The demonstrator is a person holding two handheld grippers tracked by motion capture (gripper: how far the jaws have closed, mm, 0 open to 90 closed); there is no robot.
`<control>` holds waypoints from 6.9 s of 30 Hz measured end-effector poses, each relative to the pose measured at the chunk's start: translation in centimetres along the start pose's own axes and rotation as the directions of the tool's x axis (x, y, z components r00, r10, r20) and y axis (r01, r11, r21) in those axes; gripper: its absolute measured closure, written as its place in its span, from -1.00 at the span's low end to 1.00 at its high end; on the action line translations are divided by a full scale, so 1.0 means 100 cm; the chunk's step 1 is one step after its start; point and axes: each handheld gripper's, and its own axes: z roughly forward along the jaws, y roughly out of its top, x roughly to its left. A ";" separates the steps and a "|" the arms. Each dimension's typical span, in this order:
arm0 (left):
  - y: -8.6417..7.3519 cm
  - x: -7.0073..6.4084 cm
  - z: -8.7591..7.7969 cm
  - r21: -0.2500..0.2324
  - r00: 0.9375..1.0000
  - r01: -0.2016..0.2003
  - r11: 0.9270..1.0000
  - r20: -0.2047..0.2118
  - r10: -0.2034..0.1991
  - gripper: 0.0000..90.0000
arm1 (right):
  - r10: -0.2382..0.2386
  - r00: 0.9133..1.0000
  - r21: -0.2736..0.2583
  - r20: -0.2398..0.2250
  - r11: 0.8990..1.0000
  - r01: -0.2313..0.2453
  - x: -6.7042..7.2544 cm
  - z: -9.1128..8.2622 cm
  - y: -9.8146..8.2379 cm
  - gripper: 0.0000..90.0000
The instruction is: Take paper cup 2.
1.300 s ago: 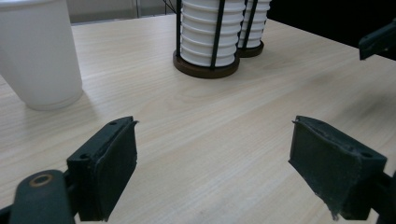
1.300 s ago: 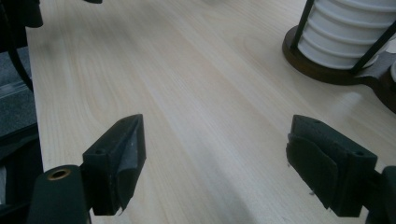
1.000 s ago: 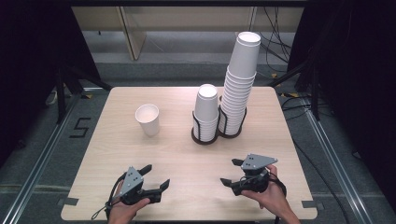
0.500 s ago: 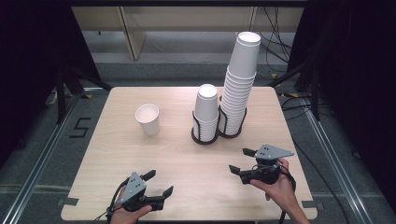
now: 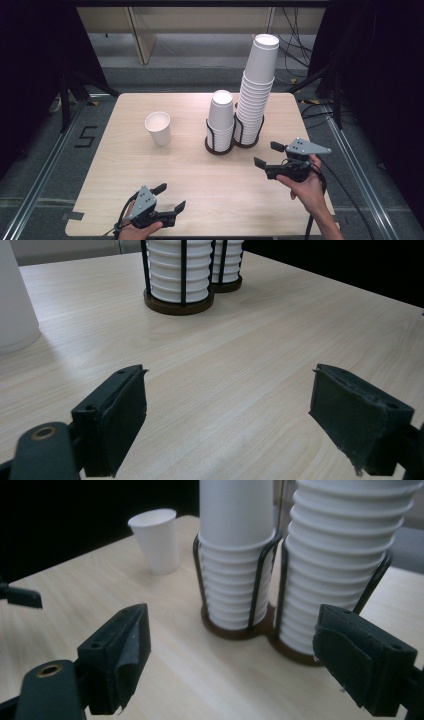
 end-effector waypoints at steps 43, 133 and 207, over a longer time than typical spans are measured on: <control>-0.002 0.008 0.006 0.032 1.000 -0.007 0.999 -0.002 0.007 -0.68 | 0.027 0.978 -0.104 0.205 0.995 -0.006 -0.067 0.038 0.192 -0.66; -0.003 0.003 0.009 0.050 1.000 -0.029 0.998 0.009 0.029 -0.68 | -0.078 0.990 -0.220 0.115 0.970 0.102 0.012 -0.038 0.205 -0.58; 0.003 -0.001 0.005 -0.049 0.994 -0.033 0.998 0.098 0.038 -0.68 | -0.030 0.942 -0.002 -0.335 1.000 0.031 0.103 0.101 -0.011 -0.58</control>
